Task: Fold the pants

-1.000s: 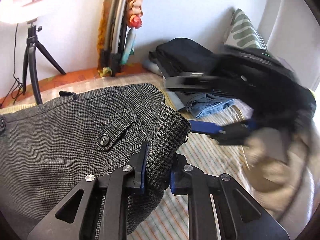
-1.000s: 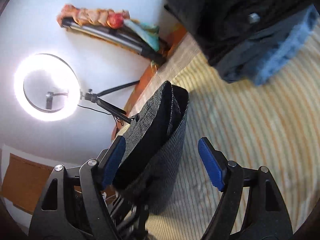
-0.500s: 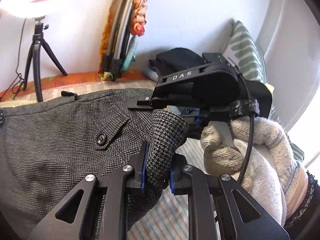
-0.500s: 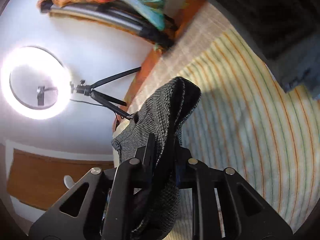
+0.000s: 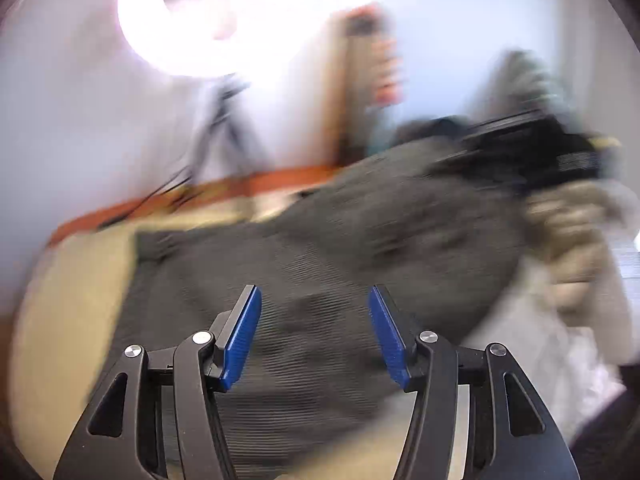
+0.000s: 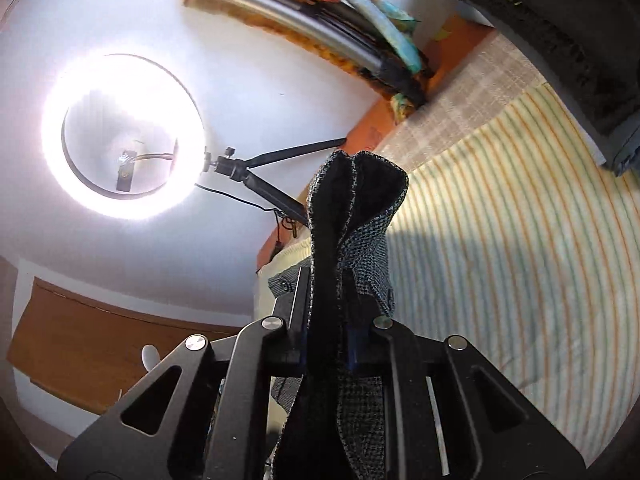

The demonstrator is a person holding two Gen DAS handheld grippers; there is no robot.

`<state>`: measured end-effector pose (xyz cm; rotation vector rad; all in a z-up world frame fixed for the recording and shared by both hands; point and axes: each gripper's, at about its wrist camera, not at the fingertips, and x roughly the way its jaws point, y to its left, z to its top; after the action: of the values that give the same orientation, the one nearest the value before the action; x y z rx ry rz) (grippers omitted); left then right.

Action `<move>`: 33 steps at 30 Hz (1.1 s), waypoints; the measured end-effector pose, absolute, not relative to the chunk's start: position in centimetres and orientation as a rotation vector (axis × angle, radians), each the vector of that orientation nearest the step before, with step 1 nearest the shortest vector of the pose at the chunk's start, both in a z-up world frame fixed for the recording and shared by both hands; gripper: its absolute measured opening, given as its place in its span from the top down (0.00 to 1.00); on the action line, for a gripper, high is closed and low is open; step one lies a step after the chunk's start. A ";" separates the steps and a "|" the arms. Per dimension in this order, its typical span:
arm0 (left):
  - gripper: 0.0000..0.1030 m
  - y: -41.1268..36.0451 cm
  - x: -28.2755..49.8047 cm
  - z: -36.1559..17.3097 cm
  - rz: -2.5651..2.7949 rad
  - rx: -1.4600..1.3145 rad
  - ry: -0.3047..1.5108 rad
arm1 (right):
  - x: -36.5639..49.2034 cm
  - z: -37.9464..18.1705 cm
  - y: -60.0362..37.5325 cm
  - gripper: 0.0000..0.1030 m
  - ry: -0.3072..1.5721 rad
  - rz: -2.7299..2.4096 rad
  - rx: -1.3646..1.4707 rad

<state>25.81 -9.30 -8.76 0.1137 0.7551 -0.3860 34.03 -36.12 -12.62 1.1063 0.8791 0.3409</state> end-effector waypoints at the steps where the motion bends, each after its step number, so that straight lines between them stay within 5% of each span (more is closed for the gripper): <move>1: 0.47 -8.7 26.8 -9.6 -0.345 0.111 0.775 | 34.1 -12.2 -35.7 0.86 0.874 0.336 1.101; 12: 0.48 -11.3 29.9 -16.7 -0.305 0.229 0.892 | 35.7 -8.8 -31.3 0.86 0.846 0.309 1.050; 24: 0.48 3.2 25.0 -6.6 -0.177 -0.012 0.771 | 38.4 -7.0 -22.0 0.86 0.905 0.335 0.886; 33: 0.48 11.5 25.9 -5.4 -0.049 -0.192 0.735 | 40.7 -8.5 -13.5 0.86 0.995 0.307 0.708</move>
<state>25.94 11.51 -5.39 -0.1920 0.7352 -0.0492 40.71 -13.46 -8.50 0.7083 0.9952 0.3065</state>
